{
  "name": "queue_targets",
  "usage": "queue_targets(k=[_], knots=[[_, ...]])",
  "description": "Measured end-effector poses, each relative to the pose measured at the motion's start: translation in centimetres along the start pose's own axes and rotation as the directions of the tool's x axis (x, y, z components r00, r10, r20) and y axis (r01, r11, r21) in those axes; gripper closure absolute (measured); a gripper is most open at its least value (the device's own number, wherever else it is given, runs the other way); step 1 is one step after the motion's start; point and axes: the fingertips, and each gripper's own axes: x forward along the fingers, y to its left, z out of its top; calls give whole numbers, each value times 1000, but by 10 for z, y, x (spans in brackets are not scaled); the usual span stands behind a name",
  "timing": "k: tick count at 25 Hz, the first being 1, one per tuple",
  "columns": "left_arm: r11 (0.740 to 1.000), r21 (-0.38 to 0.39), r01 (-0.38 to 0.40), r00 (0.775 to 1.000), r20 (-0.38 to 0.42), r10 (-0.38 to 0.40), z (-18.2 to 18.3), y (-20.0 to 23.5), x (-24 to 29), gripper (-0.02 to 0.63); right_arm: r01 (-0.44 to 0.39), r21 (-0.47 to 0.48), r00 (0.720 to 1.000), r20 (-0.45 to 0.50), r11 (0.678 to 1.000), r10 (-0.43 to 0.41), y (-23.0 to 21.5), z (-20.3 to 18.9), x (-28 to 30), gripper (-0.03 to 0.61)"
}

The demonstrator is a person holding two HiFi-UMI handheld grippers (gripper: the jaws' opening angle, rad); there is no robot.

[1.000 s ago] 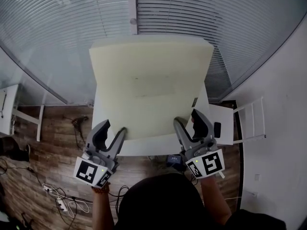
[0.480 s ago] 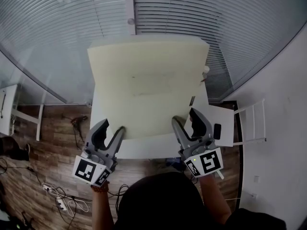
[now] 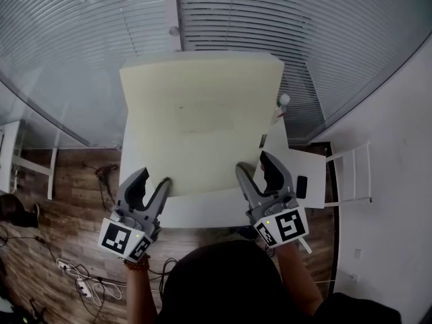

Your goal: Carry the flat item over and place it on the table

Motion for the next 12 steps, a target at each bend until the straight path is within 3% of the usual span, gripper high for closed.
queue_targets(k=[12], knots=[[999,-48,11,999,-50,-14,-17,-2,55,420,17,31,999,-38,999,-16,-52,-23,15,353]])
